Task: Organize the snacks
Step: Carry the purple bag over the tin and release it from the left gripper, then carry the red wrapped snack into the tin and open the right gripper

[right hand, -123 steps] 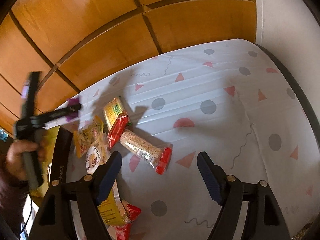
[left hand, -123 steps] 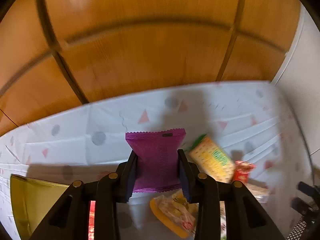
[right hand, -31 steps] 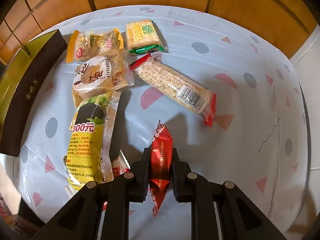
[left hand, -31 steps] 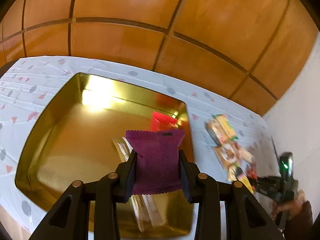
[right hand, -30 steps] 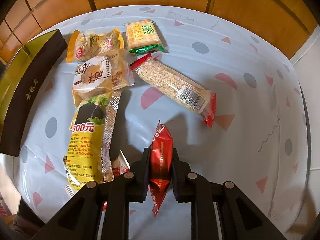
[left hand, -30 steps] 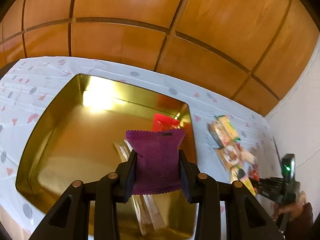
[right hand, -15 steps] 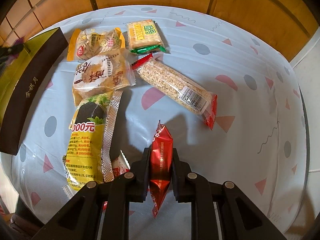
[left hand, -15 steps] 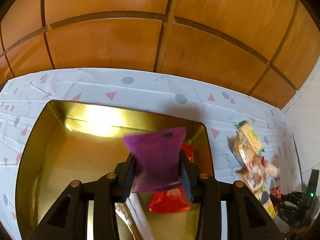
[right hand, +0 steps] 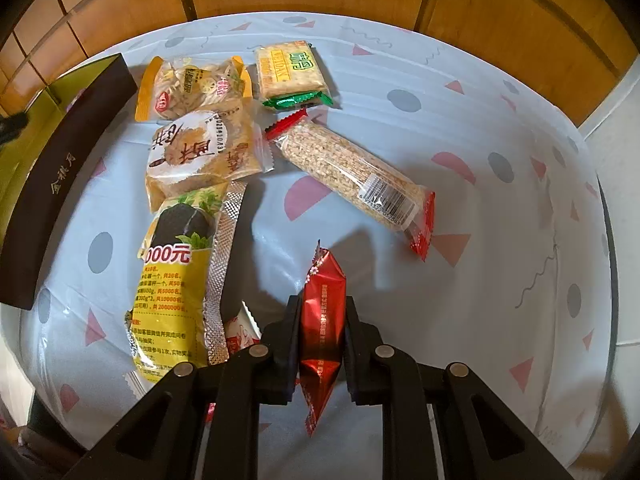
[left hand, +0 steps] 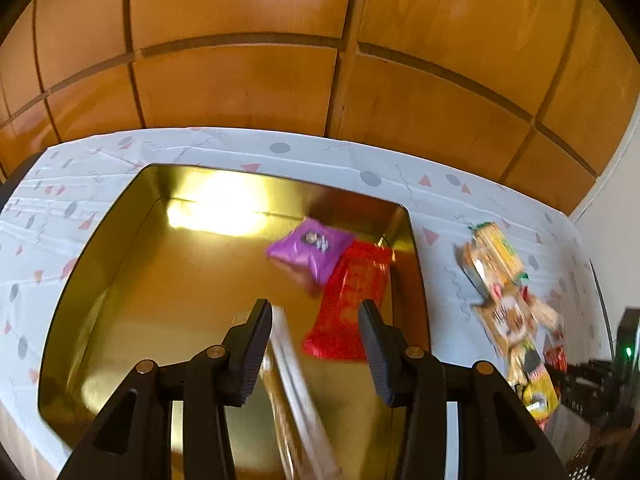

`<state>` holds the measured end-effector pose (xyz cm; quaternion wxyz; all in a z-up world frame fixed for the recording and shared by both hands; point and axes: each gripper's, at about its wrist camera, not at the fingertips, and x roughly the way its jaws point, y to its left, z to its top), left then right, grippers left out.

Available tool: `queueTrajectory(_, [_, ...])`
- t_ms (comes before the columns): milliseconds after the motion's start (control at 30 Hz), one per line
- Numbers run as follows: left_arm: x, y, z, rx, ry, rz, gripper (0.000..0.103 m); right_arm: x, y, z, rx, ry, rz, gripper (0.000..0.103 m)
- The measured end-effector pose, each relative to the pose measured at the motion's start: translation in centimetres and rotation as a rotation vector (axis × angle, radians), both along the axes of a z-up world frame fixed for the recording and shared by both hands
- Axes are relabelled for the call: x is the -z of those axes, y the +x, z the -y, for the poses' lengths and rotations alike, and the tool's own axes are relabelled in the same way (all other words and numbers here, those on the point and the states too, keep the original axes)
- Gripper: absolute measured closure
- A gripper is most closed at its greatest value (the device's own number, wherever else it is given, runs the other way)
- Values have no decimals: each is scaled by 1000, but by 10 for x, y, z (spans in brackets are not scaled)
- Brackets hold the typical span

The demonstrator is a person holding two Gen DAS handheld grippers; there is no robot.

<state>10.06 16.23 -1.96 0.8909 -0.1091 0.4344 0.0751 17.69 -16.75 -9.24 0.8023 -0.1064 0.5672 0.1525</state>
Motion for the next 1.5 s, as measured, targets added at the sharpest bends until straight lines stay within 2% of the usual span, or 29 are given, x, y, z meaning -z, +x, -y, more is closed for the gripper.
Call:
queueTrajectory(333, [0, -62, 13, -14, 23, 18, 58, -1, -10, -2, 2, -8, 22, 86])
queueTrajectory(467, [0, -77, 11, -15, 14, 22, 58, -5, -10, 6, 48, -8, 20, 86])
queueTrajectory(667, [-2, -88, 10, -16, 16, 47, 58, -36, -16, 28, 166, 30, 98, 86])
queueTrajectory(833, [-1, -95, 4, -29, 24, 57, 58, -75, -27, 22, 184, 112, 177, 86])
queueTrajectory(967, [-2, -100, -3, -43, 27, 65, 58, -98, -38, -3, 126, 220, 188, 86])
queueTrajectory(1133, [-2, -108, -14, -69, 19, 80, 58, -113, -54, -67, -2, 366, 139, 86])
queueTrajectory(1300, [-3, -117, -28, -109, 15, 98, 58, -115, -66, -124, -68, 491, 66, 86])
queueTrajectory(1500, [-3, -122, -43, -145, 5, 108, 58, -109, -66, -175, -75, 545, -5, 86])
